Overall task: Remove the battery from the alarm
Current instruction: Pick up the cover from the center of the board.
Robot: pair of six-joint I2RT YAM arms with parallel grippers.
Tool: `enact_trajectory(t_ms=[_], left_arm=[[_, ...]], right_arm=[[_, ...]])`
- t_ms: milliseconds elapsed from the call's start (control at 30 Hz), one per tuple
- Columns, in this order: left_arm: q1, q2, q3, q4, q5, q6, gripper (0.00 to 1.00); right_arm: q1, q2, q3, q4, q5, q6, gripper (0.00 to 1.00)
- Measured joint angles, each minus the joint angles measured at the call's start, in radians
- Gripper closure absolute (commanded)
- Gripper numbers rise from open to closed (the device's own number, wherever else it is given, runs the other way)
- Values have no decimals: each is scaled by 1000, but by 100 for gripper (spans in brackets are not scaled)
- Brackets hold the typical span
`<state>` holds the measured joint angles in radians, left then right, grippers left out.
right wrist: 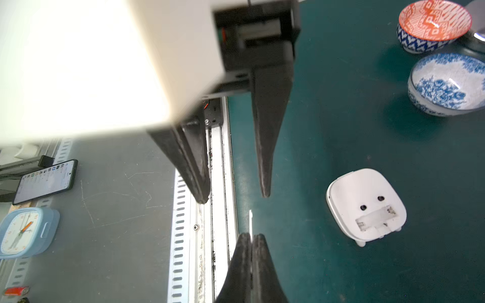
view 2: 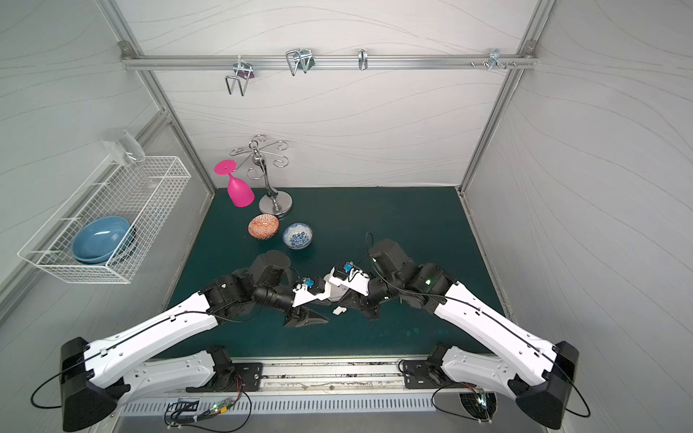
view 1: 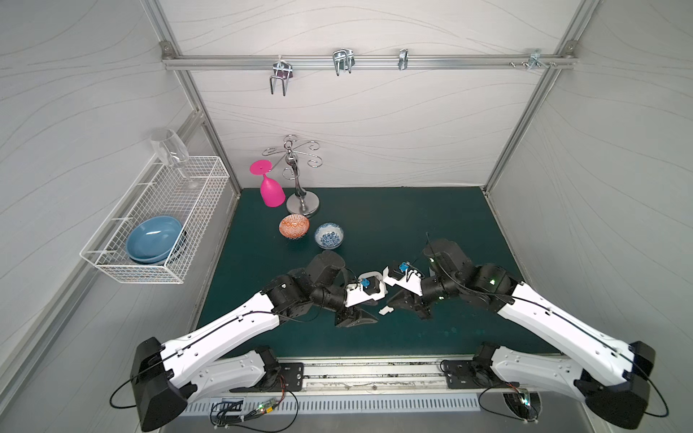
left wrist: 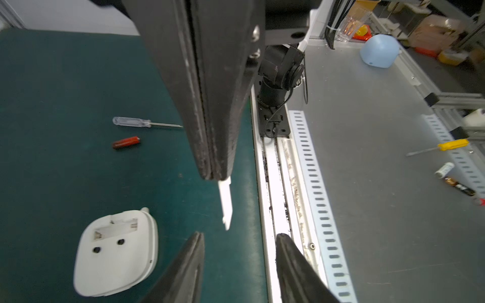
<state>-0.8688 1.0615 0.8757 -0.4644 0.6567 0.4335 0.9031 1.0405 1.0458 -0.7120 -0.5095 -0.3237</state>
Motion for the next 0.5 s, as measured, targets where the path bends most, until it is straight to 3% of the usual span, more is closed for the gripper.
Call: enact_trajectory(t_ms=[233,500], left_arm=[[7,10,0,80,58,-44,68],[29,39,-13,171,101,-101,77]], right_arm=[[1,0,2,21,-26,-11,100],[3,-2,2,52,-49,-14,100]])
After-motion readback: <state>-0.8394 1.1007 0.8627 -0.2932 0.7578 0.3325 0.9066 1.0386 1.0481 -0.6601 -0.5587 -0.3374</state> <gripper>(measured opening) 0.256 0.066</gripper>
